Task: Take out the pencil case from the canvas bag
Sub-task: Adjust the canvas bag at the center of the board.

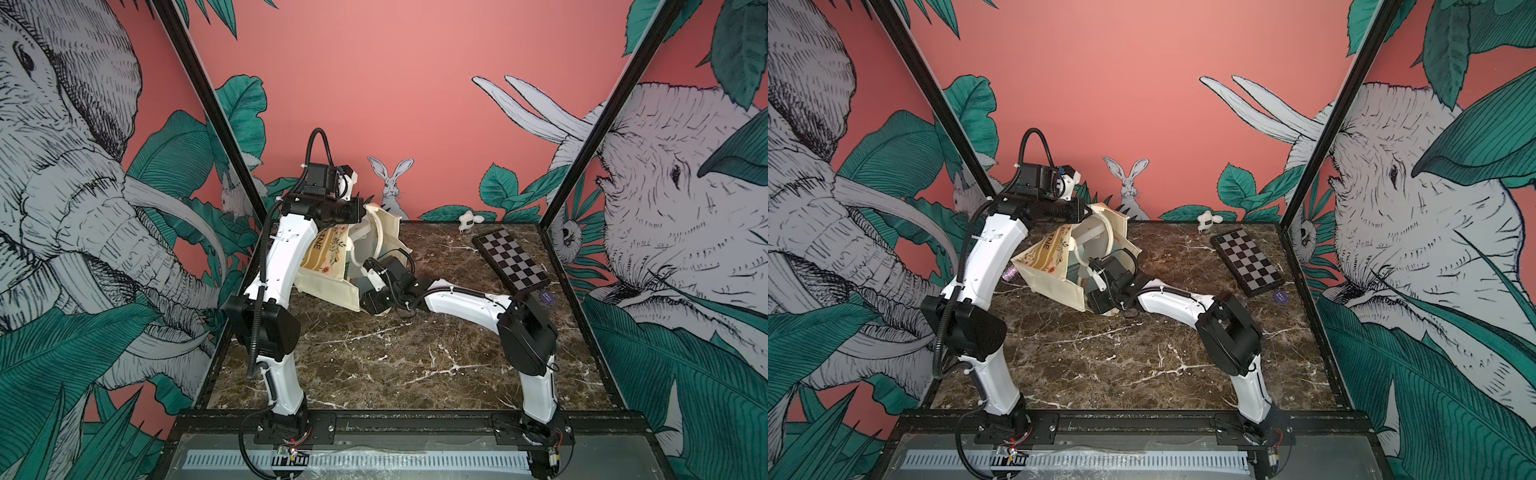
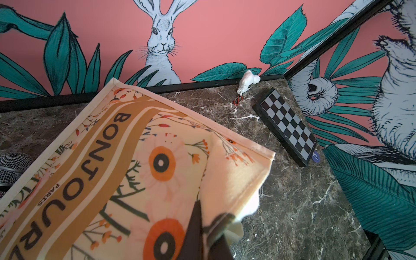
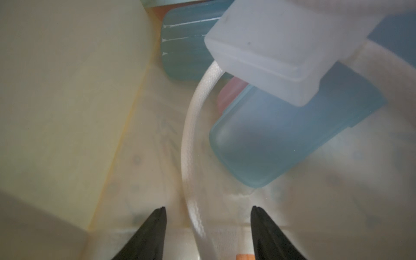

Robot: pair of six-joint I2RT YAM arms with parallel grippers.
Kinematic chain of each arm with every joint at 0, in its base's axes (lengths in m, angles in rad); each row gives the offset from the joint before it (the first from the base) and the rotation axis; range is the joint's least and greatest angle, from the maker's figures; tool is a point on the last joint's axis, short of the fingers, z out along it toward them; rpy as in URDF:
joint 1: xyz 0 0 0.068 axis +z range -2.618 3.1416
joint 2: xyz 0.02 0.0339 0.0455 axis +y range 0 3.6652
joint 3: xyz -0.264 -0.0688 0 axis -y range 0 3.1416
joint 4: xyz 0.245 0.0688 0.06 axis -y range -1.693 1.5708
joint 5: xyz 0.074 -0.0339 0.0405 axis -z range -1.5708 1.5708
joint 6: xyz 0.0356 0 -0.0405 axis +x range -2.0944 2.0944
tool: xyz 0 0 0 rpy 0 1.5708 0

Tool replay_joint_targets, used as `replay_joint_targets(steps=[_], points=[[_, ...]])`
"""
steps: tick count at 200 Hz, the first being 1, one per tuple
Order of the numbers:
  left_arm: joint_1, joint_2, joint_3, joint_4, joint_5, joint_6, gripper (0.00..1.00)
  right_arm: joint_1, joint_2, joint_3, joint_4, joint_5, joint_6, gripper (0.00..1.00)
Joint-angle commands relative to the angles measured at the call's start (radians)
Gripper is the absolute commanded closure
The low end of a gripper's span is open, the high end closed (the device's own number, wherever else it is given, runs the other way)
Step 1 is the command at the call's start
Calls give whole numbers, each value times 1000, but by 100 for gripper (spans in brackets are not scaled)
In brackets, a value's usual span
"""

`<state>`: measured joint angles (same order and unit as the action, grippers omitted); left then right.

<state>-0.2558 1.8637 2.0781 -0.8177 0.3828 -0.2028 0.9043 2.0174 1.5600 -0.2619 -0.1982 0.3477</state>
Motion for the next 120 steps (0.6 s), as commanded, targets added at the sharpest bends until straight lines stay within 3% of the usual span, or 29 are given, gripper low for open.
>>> replay_joint_targets(steps=[1,56,120], points=[[4,-79,9,23,22,-10,100,6,45,69,-48,8,-25,36],[4,-77,10,26,19,-16,100,8,127,168,-131,52,-34,44],[4,-75,14,7,-37,-10,100,8,76,124,-151,118,-22,76]])
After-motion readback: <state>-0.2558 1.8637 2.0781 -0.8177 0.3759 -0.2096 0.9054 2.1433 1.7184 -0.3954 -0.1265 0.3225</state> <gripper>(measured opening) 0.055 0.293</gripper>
